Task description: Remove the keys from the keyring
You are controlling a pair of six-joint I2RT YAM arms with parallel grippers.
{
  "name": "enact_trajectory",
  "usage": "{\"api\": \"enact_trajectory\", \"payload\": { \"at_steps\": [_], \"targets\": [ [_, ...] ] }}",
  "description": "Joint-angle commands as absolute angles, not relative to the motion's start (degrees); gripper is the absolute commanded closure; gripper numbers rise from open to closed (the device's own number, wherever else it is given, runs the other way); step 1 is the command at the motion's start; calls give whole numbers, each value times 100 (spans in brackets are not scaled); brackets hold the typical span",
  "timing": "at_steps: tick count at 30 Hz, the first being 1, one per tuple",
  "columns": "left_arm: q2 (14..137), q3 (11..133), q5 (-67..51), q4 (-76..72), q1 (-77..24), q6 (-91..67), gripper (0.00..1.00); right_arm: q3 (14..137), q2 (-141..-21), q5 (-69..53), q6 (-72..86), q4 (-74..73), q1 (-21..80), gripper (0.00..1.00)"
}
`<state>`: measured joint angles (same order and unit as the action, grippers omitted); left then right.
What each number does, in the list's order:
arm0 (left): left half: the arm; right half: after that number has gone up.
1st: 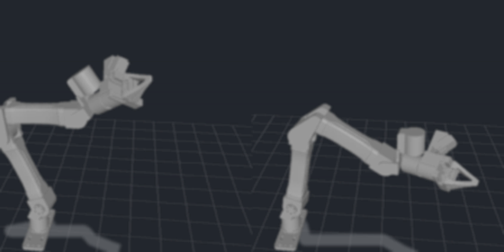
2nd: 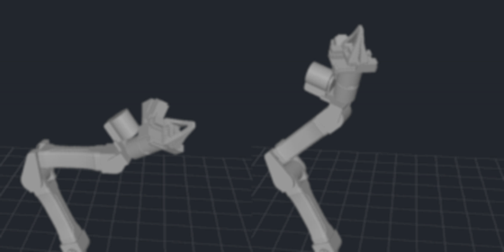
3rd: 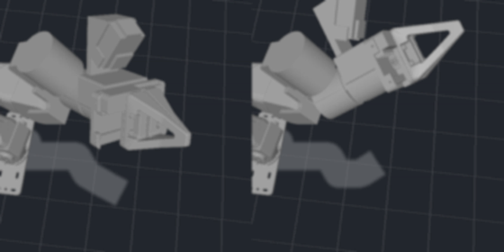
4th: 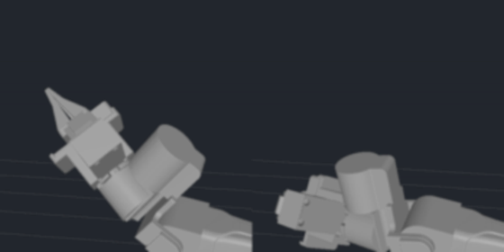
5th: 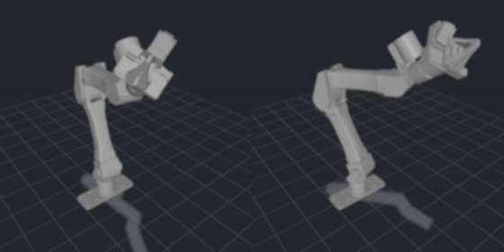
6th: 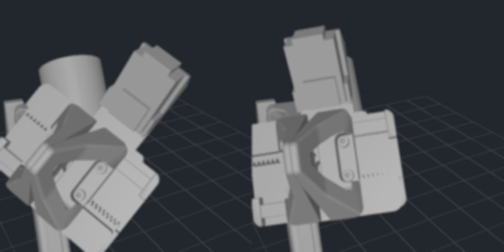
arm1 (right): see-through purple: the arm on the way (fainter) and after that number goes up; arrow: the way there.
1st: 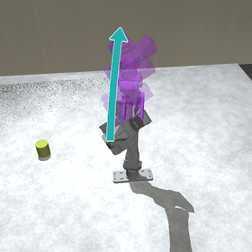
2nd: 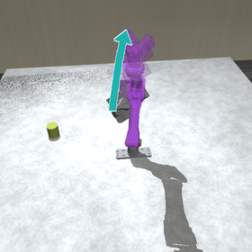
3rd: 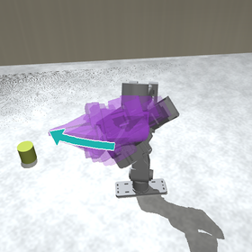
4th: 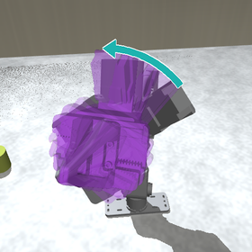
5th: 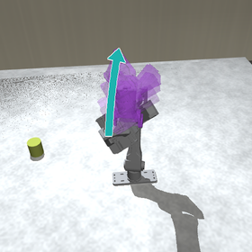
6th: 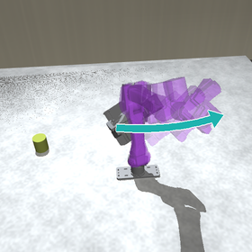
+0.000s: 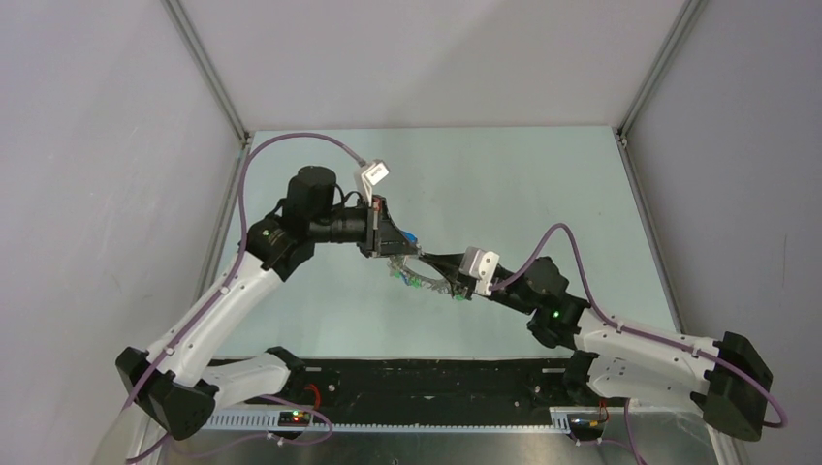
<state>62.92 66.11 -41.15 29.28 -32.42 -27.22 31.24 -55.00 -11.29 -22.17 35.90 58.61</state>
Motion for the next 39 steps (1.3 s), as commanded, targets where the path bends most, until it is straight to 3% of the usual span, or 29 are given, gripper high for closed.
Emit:
{"api": "enact_trajectory", "payload": {
  "at_steps": [1,17,18,19,21,24,39],
  "targets": [
    [6388,6659,-4258,2641,-3128,-2829,100,3278,-5188,-1555,-2464,3455,6037,100],
    [6618,6375,-4406,2636,-3133,-2878,100,3278,-5023,-1437,-4082,3110,6452,99],
    [6526,6419,-4360,2637,-3131,-2867,100,3278,-4999,-1368,-4071,2973,6440,95],
    [6480,6444,-4281,2632,-3129,-2848,100,3278,-4954,-1347,-4015,2897,6433,80],
    [6356,6522,-4189,2636,-3129,-2821,100,3250,-4890,-1311,-3852,2704,6396,62],
    [6206,6635,-4132,2637,-3129,-2779,100,3121,-4809,-1296,-3601,2701,6333,50],
    [5893,6743,-3967,2637,-3199,-2822,100,2979,-5359,-1111,-2398,4039,5886,51]
  ]
}}
